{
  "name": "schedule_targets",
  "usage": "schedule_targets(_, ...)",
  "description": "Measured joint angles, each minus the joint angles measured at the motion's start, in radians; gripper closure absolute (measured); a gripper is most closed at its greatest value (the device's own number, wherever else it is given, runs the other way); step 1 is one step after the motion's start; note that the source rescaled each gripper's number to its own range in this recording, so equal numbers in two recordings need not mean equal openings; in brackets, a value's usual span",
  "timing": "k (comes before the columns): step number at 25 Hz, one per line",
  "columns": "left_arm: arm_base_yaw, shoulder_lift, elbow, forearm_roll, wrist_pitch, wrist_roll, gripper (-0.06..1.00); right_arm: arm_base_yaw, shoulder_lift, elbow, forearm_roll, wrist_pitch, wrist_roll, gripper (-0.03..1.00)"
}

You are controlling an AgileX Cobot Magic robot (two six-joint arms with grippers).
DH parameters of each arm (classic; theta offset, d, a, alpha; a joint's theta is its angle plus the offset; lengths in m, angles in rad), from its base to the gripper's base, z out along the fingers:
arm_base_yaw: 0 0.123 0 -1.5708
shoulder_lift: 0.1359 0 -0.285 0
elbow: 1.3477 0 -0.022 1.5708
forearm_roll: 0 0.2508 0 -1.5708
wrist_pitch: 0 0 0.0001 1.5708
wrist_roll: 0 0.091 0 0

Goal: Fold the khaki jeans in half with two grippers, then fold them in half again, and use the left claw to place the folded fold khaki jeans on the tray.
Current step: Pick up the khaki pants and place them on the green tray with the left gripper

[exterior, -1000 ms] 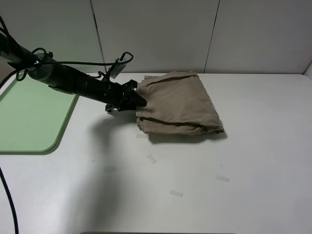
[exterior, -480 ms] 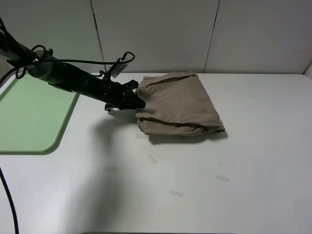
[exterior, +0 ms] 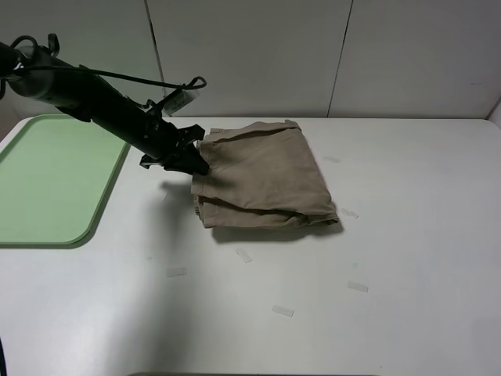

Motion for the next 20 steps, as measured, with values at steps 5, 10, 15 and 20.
schedule_targets(5,0.002,-0.028,0.000,0.057,0.009,-0.033,0.86,0.000,0.000,0.000,0.000,0.000,0.000,-0.03)
schedule_targets(10,0.028,-0.084,0.000,0.193,0.014,-0.112,0.86,0.000,0.000,0.000,0.000,0.000,0.000,-0.03)
schedule_targets(15,0.064,-0.142,0.003,0.330,0.030,-0.190,0.86,0.000,0.000,0.000,0.000,0.000,0.000,-0.03)
schedule_targets(20,0.107,-0.193,0.003,0.414,0.074,-0.231,0.86,0.000,0.000,0.001,0.000,0.000,0.000,-0.03)
